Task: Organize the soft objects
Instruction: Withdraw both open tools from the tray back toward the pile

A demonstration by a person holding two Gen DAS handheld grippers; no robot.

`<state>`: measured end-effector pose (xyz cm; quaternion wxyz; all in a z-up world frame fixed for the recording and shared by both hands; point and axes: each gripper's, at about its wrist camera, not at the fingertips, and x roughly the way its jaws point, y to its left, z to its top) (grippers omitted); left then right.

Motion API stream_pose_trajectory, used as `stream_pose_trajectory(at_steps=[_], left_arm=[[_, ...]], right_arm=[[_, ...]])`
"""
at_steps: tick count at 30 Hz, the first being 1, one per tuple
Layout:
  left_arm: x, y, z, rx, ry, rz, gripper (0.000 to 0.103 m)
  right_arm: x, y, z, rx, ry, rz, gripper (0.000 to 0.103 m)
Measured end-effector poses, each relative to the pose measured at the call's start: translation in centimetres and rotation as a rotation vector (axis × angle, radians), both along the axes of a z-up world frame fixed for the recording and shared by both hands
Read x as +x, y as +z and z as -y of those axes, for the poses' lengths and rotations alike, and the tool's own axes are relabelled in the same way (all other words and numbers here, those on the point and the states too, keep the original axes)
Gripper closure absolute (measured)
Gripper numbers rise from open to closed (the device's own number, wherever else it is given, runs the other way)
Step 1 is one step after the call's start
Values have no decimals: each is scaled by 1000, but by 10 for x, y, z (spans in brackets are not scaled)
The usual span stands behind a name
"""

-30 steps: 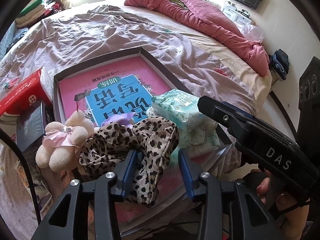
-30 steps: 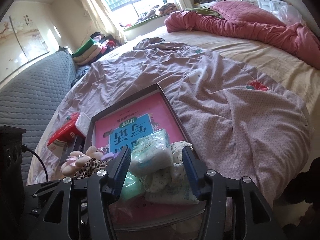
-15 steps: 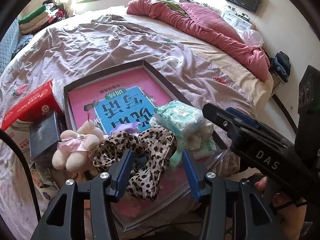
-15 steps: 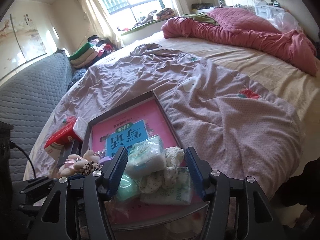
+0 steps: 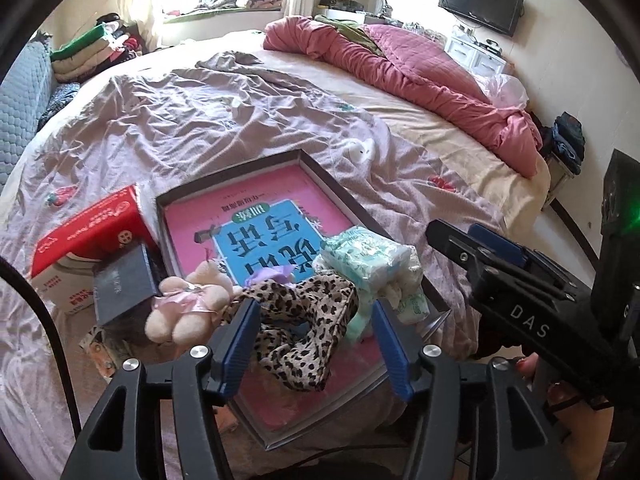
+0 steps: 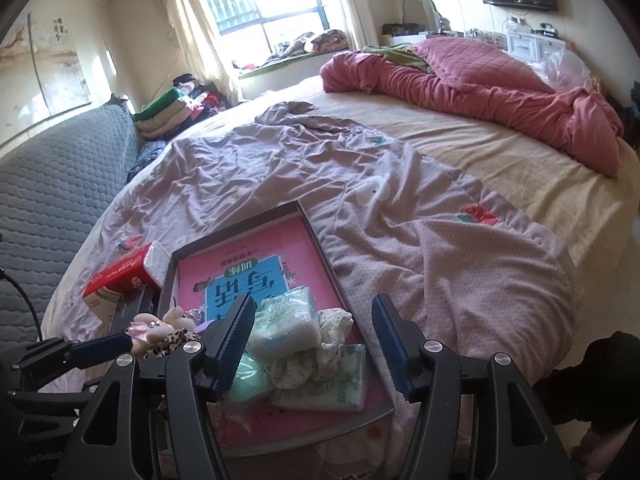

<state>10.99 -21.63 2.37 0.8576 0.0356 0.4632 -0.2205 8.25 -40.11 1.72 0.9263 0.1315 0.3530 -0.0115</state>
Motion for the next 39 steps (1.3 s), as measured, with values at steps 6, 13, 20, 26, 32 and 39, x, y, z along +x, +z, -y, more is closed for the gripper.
stream_pose_trajectory(at_steps=[6,13,20,26,32,39], left_arm=[[-6,13,-8,-3,21,23,38],[-14,27,-21,-5,37,44,34],[-24,35,-31,12,59,68,33],[-31,42,-47,31,81,86,32],[-36,52,-66,23,120,104,32],[-43,64,-82,16,138,131,29]], right_arm=[[-6,12,-4,-24,0,13,40],[-13,27,-10,-54,10,29,40],[-20,35,-19,-70,27,32,39],[-25,50,-23,-75,28,61,39],[-31,67,-37,-95,64,85,26],[-39,81,-51,-109,89,106,26]])
